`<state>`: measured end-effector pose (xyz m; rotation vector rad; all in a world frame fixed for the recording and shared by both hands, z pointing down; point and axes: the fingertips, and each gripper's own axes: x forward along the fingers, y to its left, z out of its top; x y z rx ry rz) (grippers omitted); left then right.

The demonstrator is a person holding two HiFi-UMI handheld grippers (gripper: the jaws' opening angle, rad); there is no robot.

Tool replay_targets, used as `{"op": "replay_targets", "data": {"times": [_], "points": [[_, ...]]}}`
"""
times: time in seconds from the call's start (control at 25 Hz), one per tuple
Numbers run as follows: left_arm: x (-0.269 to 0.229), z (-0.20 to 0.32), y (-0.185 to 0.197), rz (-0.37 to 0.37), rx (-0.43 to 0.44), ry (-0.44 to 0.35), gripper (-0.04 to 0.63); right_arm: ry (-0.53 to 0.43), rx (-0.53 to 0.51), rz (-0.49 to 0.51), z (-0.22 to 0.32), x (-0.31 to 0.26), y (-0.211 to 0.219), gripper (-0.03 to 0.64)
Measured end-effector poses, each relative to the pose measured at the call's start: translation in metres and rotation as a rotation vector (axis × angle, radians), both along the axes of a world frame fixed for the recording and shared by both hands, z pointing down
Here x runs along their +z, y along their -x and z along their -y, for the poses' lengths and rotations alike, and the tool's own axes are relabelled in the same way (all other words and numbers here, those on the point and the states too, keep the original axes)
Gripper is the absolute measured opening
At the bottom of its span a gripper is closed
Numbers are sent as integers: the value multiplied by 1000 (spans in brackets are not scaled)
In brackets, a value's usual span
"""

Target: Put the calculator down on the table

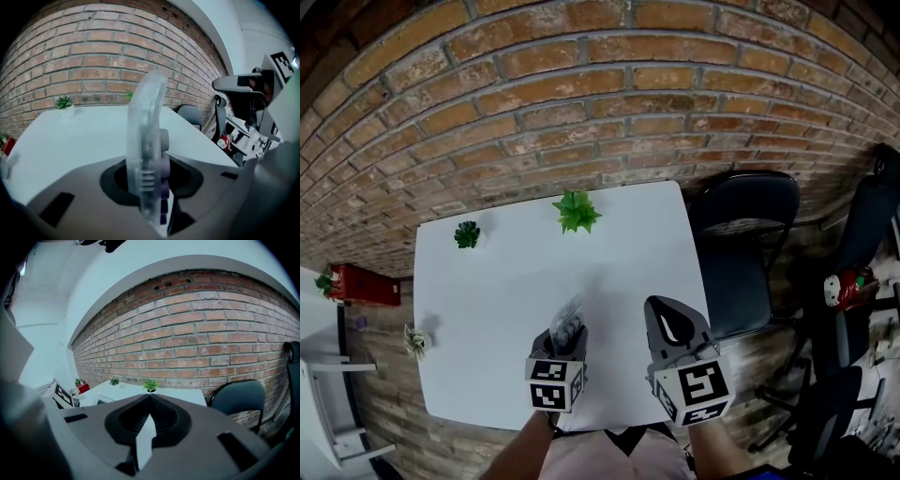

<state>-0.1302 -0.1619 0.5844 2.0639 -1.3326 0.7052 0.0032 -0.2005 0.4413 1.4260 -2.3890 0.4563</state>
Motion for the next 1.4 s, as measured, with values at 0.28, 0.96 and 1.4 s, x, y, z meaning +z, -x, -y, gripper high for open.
{"op": "replay_targets", "data": {"times": [0.28,0.96,1.4], "points": [[5,3,-2,16,9,18,139,7,4,12,3,2,-1,3],[14,16,4,-43,-34,123,140,11,3,25,10,2,-5,3],[16,23,8,-48,-20,142,147,17,3,34,18,2,-4,3]]}}
